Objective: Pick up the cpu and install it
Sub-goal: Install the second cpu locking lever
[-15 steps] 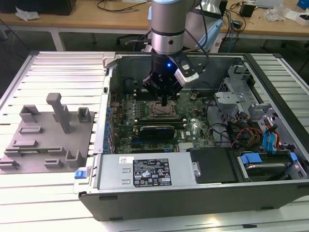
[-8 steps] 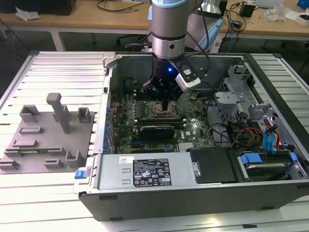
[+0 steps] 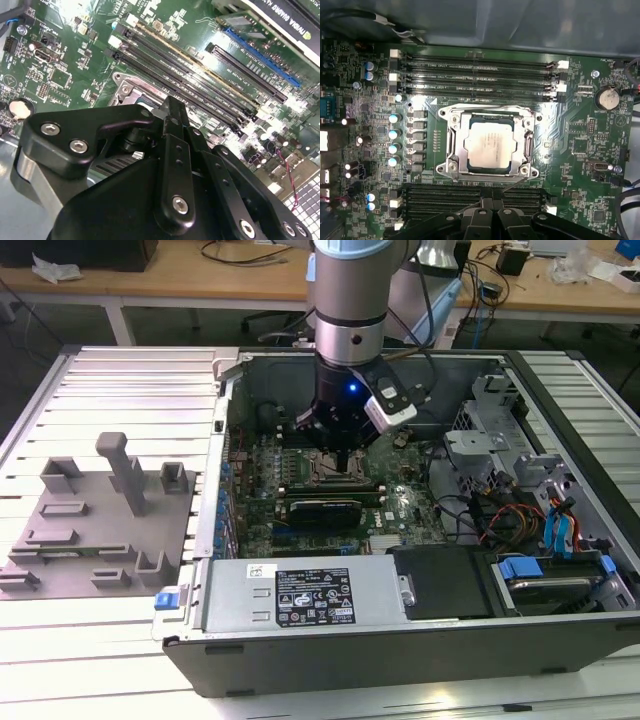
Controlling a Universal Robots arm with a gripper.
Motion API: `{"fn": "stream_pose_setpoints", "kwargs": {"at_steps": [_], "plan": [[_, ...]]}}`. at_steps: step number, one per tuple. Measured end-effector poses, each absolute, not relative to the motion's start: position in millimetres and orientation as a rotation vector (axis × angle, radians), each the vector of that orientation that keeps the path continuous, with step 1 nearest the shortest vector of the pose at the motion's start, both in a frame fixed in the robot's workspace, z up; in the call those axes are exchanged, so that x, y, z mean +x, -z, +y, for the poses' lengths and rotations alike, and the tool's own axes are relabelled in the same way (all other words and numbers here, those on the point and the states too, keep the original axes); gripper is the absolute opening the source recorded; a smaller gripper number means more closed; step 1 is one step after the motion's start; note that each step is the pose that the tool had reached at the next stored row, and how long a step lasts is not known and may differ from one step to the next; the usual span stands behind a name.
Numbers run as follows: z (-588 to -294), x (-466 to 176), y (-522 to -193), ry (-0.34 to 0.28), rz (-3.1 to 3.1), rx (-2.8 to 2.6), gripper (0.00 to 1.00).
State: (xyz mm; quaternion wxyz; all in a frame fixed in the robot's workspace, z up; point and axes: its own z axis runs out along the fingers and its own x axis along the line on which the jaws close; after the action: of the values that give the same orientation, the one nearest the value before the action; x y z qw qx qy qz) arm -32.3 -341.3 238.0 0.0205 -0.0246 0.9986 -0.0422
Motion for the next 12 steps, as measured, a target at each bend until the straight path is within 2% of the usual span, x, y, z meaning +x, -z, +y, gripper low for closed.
{"fn": "stream_pose_setpoints", "kwargs": {"at_steps": [7, 12], "plan": [[-347.7, -33.8, -237.7, 0.118, 3.097, -0.076, 0.11], [-352.3, -40.6, -236.6, 0.056, 3.093, -0.074, 0.11]]}}
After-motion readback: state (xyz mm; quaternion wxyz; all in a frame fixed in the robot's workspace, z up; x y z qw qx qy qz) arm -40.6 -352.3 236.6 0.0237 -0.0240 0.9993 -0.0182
